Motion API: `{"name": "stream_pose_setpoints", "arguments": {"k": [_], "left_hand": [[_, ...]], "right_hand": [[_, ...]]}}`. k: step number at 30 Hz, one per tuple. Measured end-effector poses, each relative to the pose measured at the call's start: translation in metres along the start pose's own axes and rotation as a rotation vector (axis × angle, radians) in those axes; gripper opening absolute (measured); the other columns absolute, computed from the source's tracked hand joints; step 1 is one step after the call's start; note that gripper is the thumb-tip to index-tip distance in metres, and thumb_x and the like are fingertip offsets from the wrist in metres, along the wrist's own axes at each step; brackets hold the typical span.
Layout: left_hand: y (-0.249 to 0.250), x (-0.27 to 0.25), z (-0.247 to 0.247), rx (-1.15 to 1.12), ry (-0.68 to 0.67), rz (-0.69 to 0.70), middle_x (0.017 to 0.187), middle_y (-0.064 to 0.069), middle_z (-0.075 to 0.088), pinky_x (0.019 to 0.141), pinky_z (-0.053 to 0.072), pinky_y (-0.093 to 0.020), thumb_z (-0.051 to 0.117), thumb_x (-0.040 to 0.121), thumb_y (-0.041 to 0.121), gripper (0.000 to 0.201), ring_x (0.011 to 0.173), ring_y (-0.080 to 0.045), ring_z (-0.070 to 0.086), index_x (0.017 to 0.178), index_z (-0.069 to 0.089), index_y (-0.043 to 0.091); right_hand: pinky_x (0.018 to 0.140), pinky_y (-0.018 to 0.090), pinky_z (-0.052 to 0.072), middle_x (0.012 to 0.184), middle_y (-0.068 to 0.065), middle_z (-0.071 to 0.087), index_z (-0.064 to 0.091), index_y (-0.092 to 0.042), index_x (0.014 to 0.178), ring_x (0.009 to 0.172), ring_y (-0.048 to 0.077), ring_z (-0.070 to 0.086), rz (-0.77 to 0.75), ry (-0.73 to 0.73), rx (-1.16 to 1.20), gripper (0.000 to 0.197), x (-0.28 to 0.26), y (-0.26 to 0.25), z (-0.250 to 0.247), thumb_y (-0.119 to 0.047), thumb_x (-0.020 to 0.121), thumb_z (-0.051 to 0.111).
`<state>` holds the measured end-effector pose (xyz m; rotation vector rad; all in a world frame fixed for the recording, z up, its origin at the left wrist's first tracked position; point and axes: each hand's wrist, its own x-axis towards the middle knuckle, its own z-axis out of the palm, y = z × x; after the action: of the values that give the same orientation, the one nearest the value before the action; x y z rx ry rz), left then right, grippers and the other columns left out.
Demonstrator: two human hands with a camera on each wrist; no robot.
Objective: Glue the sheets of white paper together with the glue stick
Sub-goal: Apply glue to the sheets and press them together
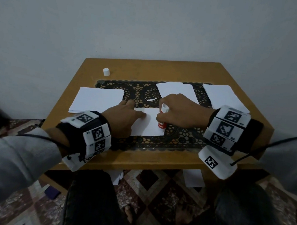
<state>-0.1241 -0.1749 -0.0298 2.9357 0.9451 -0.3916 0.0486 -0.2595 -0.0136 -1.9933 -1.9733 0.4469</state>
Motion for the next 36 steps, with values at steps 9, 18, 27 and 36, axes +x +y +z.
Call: {"name": "stream_pose_setpoints", "arguments": {"k": [9,18,27,36], "left_hand": [[0.004,0.010,-0.007,-0.071,-0.018,0.065,0.127,-0.008,0.042,0.089,0.047,-0.037,0.058,0.085,0.016,0.052,0.109,-0.026,0.051,0.134,0.040,0.017],[0.002,0.025,-0.005,-0.091,-0.042,0.112,0.120,-0.003,0.044,0.075,0.038,-0.025,0.055,0.089,0.029,0.042,0.085,-0.015,0.041,0.126,0.036,0.021],[-0.001,0.027,-0.001,-0.113,-0.049,0.127,0.121,-0.001,0.042,0.084,0.046,-0.032,0.051,0.089,0.033,0.045,0.096,-0.018,0.047,0.127,0.029,0.026],[0.000,0.026,-0.002,-0.104,-0.038,0.133,0.115,-0.001,0.043,0.080,0.046,-0.034,0.051,0.087,0.031,0.041,0.090,-0.019,0.046,0.122,0.030,0.025]], "right_hand": [[0.073,0.039,0.056,0.081,0.012,0.074,0.063,0.001,0.092,0.079,0.032,0.071,0.120,0.056,0.404,0.017,-0.003,0.054,-0.067,-0.005,0.080,0.073],[0.076,0.037,0.053,0.098,0.013,0.065,0.062,-0.003,0.099,0.088,0.026,0.063,0.398,0.458,0.276,0.023,0.056,0.167,-0.093,-0.009,0.079,0.072],[0.073,0.030,0.038,0.099,0.002,0.057,0.058,-0.012,0.102,0.087,0.022,0.054,0.490,0.458,0.043,0.037,0.104,0.208,-0.085,-0.023,0.072,0.078],[0.070,0.032,0.041,0.089,0.002,0.057,0.056,-0.014,0.090,0.080,0.024,0.055,0.455,0.379,-0.059,0.038,0.113,0.200,-0.081,-0.029,0.065,0.080]]}}
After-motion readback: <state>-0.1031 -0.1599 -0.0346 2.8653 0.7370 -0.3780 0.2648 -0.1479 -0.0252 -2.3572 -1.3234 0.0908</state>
